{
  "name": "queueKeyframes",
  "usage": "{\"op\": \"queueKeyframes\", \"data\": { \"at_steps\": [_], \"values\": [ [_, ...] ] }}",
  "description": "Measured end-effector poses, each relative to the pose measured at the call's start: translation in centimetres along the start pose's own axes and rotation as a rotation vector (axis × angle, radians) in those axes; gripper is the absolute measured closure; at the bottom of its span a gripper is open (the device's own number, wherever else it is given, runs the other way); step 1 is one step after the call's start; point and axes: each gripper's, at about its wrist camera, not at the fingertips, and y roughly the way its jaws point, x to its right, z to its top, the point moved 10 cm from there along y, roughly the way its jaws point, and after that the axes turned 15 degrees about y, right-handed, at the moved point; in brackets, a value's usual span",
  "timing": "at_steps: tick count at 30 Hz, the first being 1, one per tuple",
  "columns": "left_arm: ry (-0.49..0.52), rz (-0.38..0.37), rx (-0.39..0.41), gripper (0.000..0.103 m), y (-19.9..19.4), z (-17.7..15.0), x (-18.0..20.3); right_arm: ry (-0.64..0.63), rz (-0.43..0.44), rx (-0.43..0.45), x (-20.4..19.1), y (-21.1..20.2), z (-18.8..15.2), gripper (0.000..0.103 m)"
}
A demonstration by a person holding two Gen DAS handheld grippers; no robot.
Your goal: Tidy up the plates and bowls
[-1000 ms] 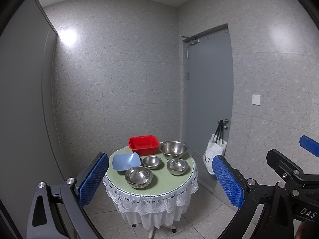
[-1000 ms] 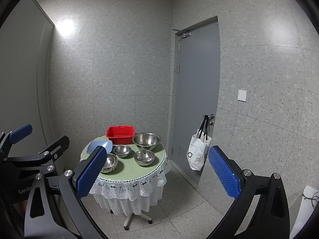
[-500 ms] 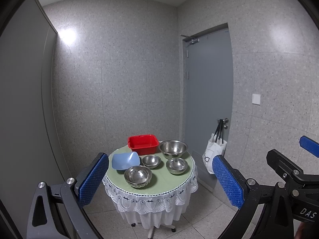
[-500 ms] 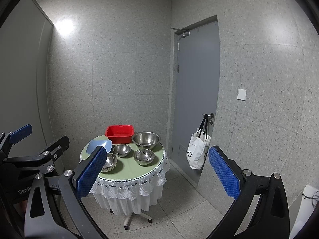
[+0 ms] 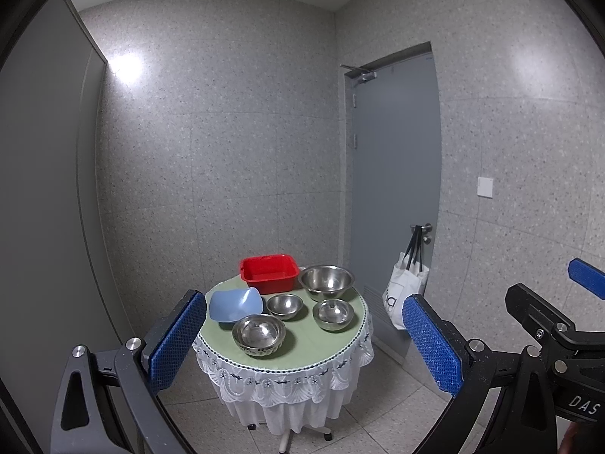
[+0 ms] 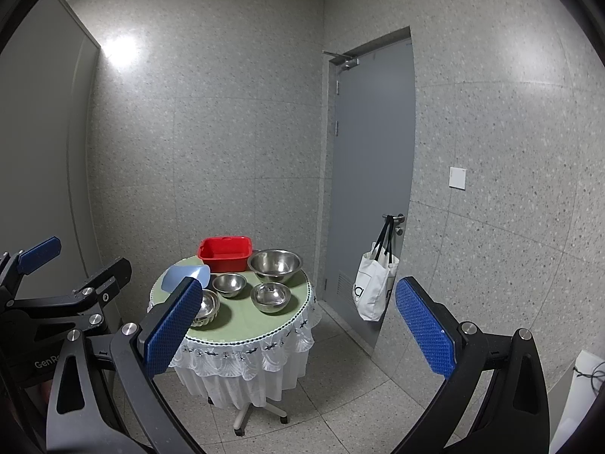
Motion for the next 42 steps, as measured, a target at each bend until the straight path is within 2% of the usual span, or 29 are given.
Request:
{"op": "queueKeyframes", "data": {
  "at_steps": [25, 42],
  "values": [
    [0.007, 0.016, -0.011, 0.001, 0.2, 0.3, 0.7, 0.009, 0.015, -0.015, 0.9, 0.7, 0.3, 0.0],
    [0.009, 0.043, -0.037, 0.0, 0.7, 0.5, 3.8, 0.008, 0.05, -0.036, 3.1, 1.5, 0.1, 0.0]
  ]
}}
